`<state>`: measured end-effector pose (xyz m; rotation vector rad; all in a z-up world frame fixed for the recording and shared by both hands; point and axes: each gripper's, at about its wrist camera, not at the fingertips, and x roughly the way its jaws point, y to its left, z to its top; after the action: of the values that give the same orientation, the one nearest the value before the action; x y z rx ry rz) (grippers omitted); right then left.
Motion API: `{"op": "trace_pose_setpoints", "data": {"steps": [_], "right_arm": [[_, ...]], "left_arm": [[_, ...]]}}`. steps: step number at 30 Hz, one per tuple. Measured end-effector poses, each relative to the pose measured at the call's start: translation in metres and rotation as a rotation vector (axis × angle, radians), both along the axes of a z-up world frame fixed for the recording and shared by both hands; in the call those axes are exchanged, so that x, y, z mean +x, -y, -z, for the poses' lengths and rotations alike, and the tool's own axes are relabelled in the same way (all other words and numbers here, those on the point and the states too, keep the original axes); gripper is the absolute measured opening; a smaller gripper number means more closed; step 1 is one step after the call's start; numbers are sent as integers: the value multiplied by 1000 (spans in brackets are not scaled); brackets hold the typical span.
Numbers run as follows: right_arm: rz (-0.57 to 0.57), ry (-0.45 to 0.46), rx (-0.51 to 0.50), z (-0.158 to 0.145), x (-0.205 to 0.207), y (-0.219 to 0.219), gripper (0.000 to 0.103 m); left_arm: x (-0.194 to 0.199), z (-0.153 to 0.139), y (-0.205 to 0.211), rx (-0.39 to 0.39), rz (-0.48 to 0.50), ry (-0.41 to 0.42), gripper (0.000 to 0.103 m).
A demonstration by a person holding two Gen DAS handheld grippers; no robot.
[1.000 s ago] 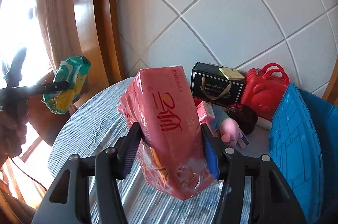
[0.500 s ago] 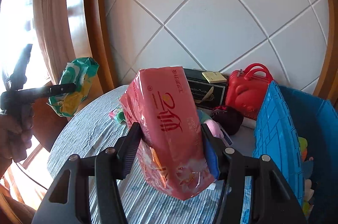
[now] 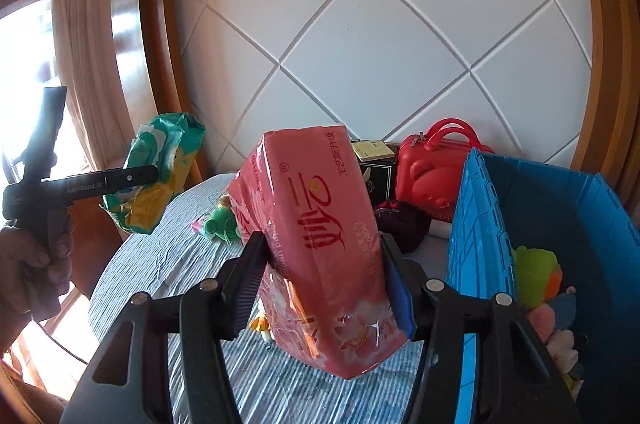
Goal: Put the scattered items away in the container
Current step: 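Carry the wet-wipes pack and pink tissue pack over the blue crate with both grippers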
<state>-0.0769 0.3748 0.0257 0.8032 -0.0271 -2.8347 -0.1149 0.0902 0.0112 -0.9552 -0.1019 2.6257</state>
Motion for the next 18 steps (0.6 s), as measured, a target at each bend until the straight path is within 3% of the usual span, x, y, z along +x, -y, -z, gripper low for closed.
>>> {"op": "trace_pose_setpoints", "data": {"steps": [18], "right_arm": [[195,-27,-27,-3,38,-92,55]], "left_arm": [[13,-18,-127,-10,227,-18,44]]}}
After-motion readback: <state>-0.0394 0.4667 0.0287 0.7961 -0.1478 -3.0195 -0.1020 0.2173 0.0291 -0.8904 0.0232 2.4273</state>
